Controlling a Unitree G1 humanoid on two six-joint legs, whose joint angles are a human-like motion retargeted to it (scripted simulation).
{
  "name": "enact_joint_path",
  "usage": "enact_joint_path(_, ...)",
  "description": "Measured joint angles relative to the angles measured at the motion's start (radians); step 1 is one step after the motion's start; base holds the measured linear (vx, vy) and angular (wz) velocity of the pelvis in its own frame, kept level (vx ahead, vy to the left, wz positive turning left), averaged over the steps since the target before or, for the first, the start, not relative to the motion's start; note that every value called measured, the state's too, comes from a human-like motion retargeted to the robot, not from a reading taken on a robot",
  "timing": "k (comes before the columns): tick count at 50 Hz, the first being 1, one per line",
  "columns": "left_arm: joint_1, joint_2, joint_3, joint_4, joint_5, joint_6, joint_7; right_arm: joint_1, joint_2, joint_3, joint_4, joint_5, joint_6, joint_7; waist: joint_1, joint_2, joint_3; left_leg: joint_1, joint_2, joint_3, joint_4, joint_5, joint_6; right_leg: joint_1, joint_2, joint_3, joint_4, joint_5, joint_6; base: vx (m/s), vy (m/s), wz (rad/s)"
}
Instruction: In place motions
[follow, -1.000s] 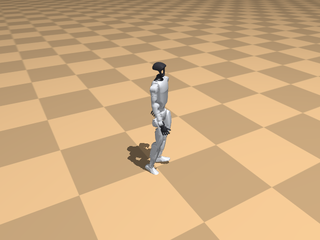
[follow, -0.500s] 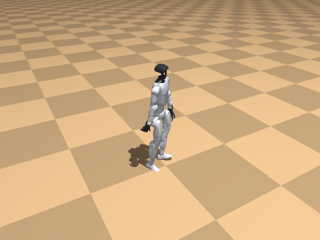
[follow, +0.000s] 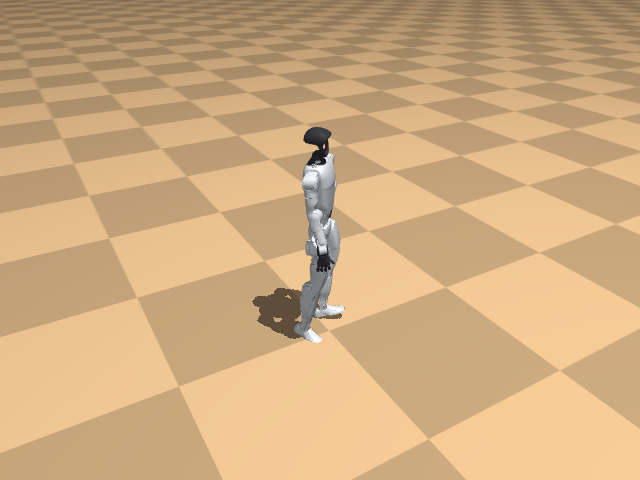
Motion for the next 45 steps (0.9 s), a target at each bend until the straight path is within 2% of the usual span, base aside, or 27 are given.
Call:
enact_joint_path(11, -0.025, -0.005, -0.013, -0.034, -0.008, -0.005, -0.003, 0.010, 0.011, 0.029, 0.088, -0.037, 0.008, -0.002, 0.029, -0.027, 0.010, 0.005, -0.021, -0.031, 0.001, -0.001, 0.011, 0.019, -0.017, -0.031, 0.004, -0.008, 0.011, 0.07, 0.01, 0.15)
enact_joint_path(23, -0.031, -0.001, -0.028, -0.035, 0.005, -0.006, -0.012, 0.059, 0.020, 0.040, 0.179, -0.100, 0.033, -0.013, 0.013, -0.023, 0.009, -0.003, -0.031, -0.031, -0.003, -0.005, 0.027, -0.003, -0.025, -0.005, 0.013, -0.009, 0.024, 0.00, 0.00, 0.00)
enact_joint_path(45, -0.036, 0.003, -0.036, -0.052, 0.008, -0.004, -0.015, 0.054, 0.015, 0.019, 0.148, -0.057, 0.035, -0.016, -0.002, -0.014, 0.007, 0.018, -0.040, 0.006, -0.016, -0.011, 0.044, -0.020, -0.027, 0.050, 0.016, 0.004, 0.035, 0.00, 0.01, -0.05)
